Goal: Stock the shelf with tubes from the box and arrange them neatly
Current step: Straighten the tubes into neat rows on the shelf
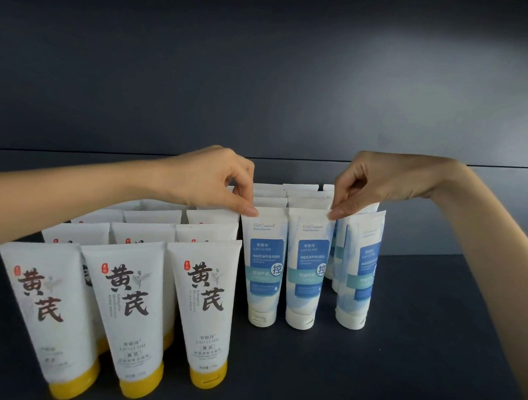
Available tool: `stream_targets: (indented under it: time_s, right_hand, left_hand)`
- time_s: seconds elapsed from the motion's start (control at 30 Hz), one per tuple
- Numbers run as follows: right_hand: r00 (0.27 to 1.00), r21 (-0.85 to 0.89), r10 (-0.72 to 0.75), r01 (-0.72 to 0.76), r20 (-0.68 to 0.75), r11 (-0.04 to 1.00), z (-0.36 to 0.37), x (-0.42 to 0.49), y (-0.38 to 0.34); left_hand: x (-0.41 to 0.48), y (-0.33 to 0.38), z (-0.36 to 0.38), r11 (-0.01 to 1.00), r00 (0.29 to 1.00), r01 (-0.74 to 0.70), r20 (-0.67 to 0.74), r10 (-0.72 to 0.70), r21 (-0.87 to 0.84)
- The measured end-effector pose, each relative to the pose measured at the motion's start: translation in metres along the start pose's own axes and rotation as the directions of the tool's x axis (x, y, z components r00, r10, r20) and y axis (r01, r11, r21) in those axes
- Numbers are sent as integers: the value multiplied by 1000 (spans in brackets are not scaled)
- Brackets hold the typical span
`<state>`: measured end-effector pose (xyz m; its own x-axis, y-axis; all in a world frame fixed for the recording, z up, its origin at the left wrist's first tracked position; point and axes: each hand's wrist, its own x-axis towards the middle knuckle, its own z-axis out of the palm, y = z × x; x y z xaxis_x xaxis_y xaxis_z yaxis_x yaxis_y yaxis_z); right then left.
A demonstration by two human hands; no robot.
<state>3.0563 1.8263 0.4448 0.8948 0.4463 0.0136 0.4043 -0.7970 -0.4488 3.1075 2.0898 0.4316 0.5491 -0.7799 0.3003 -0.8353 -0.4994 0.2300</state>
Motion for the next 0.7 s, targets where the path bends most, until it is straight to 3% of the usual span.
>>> stream_targets:
  time_s: [0.5, 0.7]
  right_hand:
    - [1000, 5, 7, -7, 6, 1000, -1, 4, 6]
    - [998, 23, -38, 39, -53, 999, 3, 8, 2]
  left_hand:
    - [8, 0, 2, 999, 998, 36, 46, -34, -36]
    - [17, 4, 8, 999, 999, 26, 48, -24, -39]
